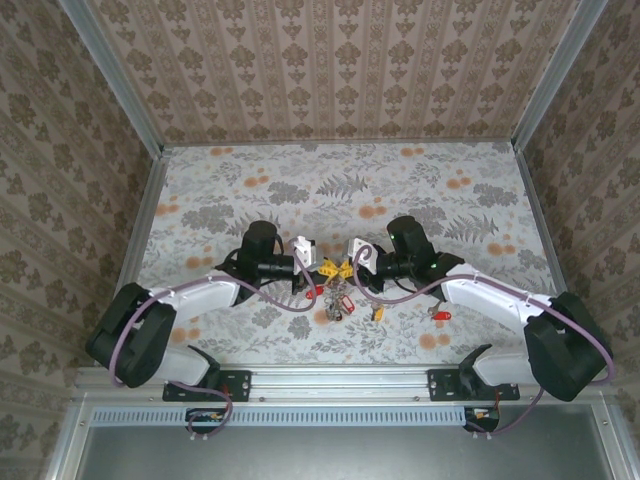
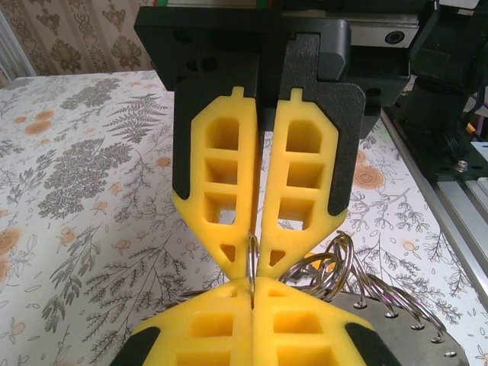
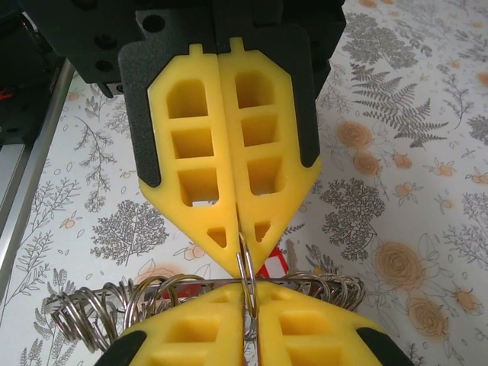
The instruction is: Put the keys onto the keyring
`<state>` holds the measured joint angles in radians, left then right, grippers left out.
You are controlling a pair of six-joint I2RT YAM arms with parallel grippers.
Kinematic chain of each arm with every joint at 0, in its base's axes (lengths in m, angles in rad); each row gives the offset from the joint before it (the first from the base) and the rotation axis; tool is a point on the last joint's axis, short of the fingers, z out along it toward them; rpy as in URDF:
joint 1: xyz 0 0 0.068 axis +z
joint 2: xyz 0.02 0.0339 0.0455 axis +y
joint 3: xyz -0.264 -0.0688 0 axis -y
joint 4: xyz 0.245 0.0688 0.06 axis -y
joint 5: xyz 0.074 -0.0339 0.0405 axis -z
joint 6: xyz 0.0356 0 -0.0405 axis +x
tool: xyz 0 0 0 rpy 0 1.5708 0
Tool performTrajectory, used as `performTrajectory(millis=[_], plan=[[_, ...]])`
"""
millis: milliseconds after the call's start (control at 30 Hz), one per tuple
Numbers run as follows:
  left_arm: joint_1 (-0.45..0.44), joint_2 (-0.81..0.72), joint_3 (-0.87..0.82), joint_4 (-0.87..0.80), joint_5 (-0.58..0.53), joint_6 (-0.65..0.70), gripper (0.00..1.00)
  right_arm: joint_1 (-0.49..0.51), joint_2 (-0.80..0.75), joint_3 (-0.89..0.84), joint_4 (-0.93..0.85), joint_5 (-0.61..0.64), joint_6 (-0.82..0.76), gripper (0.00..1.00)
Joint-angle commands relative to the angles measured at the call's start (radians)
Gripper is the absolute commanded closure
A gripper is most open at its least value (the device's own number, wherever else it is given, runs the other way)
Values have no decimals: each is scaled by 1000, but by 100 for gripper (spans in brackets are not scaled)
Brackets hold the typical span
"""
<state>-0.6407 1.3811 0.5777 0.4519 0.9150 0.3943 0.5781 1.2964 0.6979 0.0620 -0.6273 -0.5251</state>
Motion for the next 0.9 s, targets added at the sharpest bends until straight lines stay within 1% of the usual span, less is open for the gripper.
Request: performTrajectory(millis=[0,100,200,233,367,400,867], plan=[[-7,-29,20,-14,9,35,100,6,-35,-13,57,25,-23,88],[-9,-26,22,-10,12,28,100,9,-37,-17,68,27,-23,92],[-10,-25,23,-10,10,23,100,9,-39,-21,67,29,-25,99],[-10,-23,25,-10,11,19,100,9,-40,-23,69,26,-25,100],[-14,-13,29,-10,17,15,89,10,-43,-19,72,-5,-18,100],[-16,-7,32,-12,20,14,88,9,-42,-18,75,-13,-12,100],[-30,14,54,-51,12,38,84,8,-40,-28,144,-58,54,100]])
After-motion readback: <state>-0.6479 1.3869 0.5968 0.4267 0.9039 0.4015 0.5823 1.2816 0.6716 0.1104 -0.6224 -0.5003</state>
